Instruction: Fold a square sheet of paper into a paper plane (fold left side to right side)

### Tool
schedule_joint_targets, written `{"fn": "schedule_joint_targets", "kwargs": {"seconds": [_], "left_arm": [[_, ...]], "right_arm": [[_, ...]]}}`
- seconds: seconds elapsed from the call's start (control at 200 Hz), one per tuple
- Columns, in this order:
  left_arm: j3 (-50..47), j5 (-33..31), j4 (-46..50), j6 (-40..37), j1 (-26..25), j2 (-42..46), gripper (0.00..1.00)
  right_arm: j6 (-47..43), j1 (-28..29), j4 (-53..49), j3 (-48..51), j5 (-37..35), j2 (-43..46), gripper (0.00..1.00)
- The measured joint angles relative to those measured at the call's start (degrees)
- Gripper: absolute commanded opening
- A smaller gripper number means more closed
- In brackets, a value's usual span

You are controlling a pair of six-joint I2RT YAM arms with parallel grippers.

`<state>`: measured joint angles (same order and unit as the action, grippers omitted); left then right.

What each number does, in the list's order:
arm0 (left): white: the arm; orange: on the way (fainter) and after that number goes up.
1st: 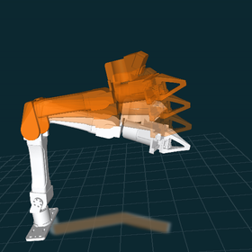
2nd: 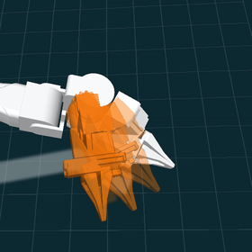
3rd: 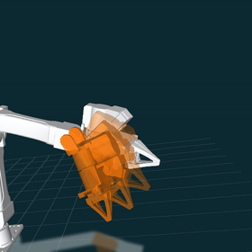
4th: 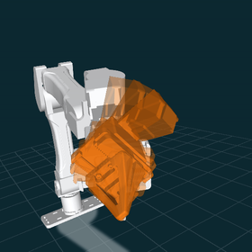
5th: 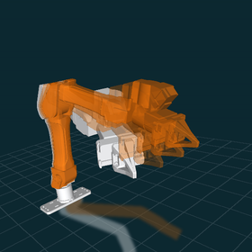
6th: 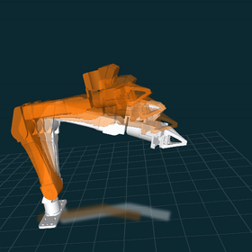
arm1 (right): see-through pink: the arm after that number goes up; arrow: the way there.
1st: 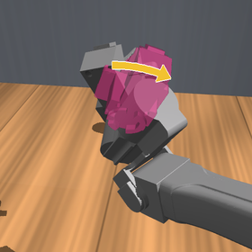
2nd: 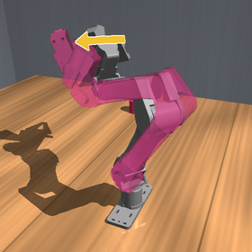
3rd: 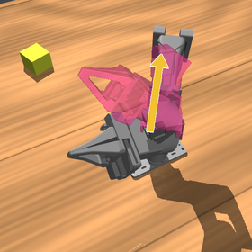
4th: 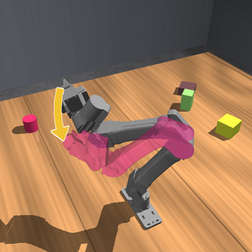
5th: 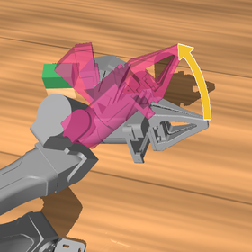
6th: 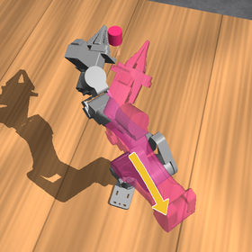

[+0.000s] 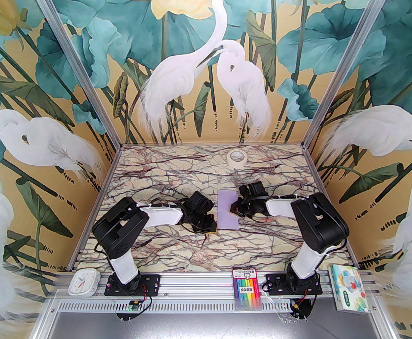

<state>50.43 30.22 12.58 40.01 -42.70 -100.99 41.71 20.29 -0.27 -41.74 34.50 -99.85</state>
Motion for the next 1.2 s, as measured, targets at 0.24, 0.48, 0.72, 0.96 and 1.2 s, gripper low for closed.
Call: {"fn": "schedule_joint_targets", "kwargs": {"seconds": [0.24, 0.48, 0.72, 0.96, 1.2], "left_arm": [[8.4, -4.3, -0.5, 2.9, 3.9, -0.5, 0.48], [16.5, -8.4, -2.7, 5.0, 5.6, -7.9, 0.55], [22.7, -12.1, -2.5, 4.9, 5.9, -14.8, 0.59], [25.2, -12.5, -2.0, 3.7, 6.0, -16.9, 0.62], [26.1, -10.5, -1.6, 2.8, 6.5, -17.6, 0.62]], "right_arm": [[-0.9, 0.4, -2.0, -0.4, -1.8, 0.8, 0.00], [-1.0, 0.7, -2.2, -0.5, -2.1, 0.8, 0.00], [-1.0, 0.9, -2.1, -0.5, -2.2, 0.8, 0.00], [-1.0, 1.1, -2.0, -0.5, -2.4, 0.8, 0.00], [-1.0, 1.1, -1.7, -0.4, -2.6, 0.9, 0.00]]}}
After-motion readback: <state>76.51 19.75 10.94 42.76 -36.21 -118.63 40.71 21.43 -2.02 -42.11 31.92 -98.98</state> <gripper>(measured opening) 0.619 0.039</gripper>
